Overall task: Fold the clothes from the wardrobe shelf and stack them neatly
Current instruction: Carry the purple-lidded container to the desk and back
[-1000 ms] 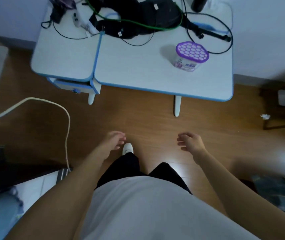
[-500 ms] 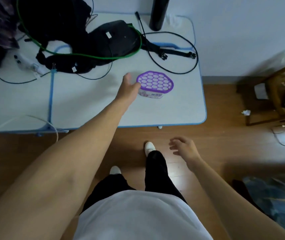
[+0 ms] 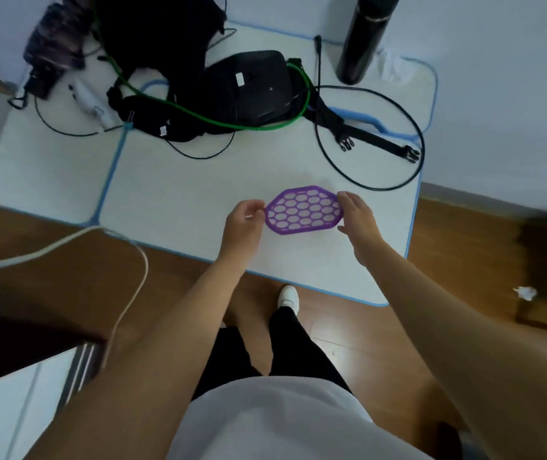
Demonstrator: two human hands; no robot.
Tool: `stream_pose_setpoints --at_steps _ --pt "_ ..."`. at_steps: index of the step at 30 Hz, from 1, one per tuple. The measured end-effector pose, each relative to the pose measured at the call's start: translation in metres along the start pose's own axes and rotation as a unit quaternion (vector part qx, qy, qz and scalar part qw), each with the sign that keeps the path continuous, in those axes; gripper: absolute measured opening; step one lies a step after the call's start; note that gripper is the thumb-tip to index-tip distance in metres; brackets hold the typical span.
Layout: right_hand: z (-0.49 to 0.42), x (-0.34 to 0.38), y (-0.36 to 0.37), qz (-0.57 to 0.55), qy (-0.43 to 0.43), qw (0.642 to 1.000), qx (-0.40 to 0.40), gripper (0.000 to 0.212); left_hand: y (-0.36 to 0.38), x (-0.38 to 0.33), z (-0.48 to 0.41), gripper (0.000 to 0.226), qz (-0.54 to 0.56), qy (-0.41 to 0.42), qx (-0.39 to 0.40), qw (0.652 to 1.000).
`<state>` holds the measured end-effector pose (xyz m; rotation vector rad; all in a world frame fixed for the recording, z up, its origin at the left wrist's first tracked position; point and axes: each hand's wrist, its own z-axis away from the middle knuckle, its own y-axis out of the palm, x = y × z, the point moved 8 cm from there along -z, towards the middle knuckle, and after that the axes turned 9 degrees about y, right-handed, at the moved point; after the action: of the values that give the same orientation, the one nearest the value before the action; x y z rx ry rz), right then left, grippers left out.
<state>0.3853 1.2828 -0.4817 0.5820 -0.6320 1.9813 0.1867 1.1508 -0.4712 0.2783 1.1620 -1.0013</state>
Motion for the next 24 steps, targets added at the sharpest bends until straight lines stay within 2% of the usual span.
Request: stream_pose_setpoints --at_steps 3,6,10,13,16,19,24 --pt "-0.014 -0.010 0.014 0.002 0.009 0.998 0.055 0.029 0.008 0.012 0.002 0.019 0.008 -0.021 0.013 1.000" --pt "-0.023 -0.020 0.018 -0.006 0.011 0.998 0.066 0.038 0.024 0.025 0.004 0.021 0.026 -0.059 0.056 0.996" --pt "-0.026 -0.024 0.017 -0.033 -0.008 0.999 0.012 0.040 0.051 0.040 0.011 0.049 0.126 -0.136 0.102 0.977" --pt "-0.022 -0.025 0.024 -0.059 -0.008 0.998 -0.018 0.038 0.056 0.043 0.014 0.051 0.210 -0.160 0.072 0.962" --pt "-0.010 -0.032 0.041 -0.066 0.007 0.998 -0.007 0.035 0.039 0.046 0.019 0.044 0.226 -0.146 0.043 0.962" --pt "0.015 -0.033 0.065 -0.064 0.000 0.998 0.016 0.031 0.003 0.050 0.031 0.041 0.236 -0.126 0.022 0.963" --pt "0.077 -0.018 0.121 -0.042 -0.031 0.996 0.073 0.029 -0.082 0.056 0.078 0.055 0.248 -0.125 -0.028 0.960"
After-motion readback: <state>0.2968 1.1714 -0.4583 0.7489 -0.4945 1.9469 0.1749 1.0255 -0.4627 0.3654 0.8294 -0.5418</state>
